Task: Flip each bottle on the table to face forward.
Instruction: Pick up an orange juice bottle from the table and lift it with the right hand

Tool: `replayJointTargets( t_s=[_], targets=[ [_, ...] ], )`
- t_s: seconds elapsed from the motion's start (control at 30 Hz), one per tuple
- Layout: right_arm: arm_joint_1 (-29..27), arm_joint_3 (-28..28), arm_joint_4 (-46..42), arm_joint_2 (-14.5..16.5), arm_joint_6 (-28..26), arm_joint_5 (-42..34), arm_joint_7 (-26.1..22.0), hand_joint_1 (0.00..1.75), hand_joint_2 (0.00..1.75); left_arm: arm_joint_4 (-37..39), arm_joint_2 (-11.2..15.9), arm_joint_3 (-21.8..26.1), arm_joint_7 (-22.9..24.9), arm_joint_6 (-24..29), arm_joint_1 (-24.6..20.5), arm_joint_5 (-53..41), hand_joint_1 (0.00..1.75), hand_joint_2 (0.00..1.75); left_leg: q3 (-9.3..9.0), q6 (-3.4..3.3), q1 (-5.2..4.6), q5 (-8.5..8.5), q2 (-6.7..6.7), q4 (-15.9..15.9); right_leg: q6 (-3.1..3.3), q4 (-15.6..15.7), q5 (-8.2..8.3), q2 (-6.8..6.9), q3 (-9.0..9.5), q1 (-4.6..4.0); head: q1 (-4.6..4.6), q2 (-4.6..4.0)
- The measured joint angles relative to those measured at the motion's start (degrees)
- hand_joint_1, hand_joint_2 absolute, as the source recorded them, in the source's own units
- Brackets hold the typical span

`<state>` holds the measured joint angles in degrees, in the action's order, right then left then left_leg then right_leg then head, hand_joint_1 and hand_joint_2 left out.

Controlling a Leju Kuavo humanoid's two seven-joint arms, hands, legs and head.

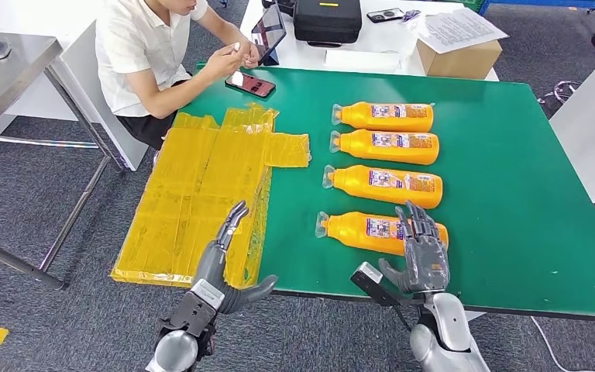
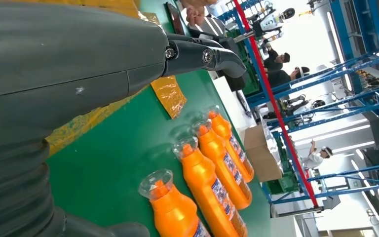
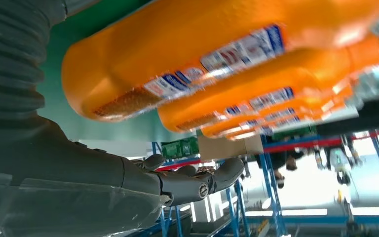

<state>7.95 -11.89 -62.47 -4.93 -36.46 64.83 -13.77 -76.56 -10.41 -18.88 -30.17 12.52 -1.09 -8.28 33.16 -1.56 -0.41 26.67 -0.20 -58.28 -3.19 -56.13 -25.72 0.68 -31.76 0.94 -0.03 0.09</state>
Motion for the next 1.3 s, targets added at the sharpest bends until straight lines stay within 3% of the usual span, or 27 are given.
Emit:
replayJointTargets(
  t_s=[0.13,0.63,1.07,1.3],
  targets=[
    [2.4,-0.5,2.7,-1.2,4.0,0.7,2.5,0.0,1.75,0.3,-0.2,0.0,0.1,0.0,-0.4,0.5,0.0,1.75,0.0,0.0,0.0,0.0,0.0,0.0,0.0,0.0,0.0,0.0,-0.01,0.0,-0.01,0.0],
    [7.9,-3.1,9.2,-3.1,10.8,6.1,11.9,0.0,1.75,0.7,-0.7,-0.2,0.6,-0.1,-0.9,0.9,0.0,1.75,-0.09,0.0,0.01,0.0,0.0,0.0,0.0,0.0,0.0,0.0,0.07,-0.01,0.0,0.0],
    [9.5,-5.3,10.4,-3.2,13.7,10.5,17.6,0.0,1.75,0.7,-1.0,-0.2,1.3,0.0,-0.9,0.5,0.0,1.75,-0.41,0.0,0.01,0.0,0.0,0.0,0.0,0.0,0.0,0.0,0.39,-0.01,-0.01,0.0],
    [9.5,-6.0,10.4,-3.2,13.9,11.0,18.2,0.0,1.75,0.7,-1.0,-0.2,1.3,0.1,-0.9,0.4,0.0,1.75,-0.54,-0.01,0.0,0.0,0.0,0.0,0.0,0.0,0.0,0.0,0.52,0.0,-0.01,0.0]
  ],
)
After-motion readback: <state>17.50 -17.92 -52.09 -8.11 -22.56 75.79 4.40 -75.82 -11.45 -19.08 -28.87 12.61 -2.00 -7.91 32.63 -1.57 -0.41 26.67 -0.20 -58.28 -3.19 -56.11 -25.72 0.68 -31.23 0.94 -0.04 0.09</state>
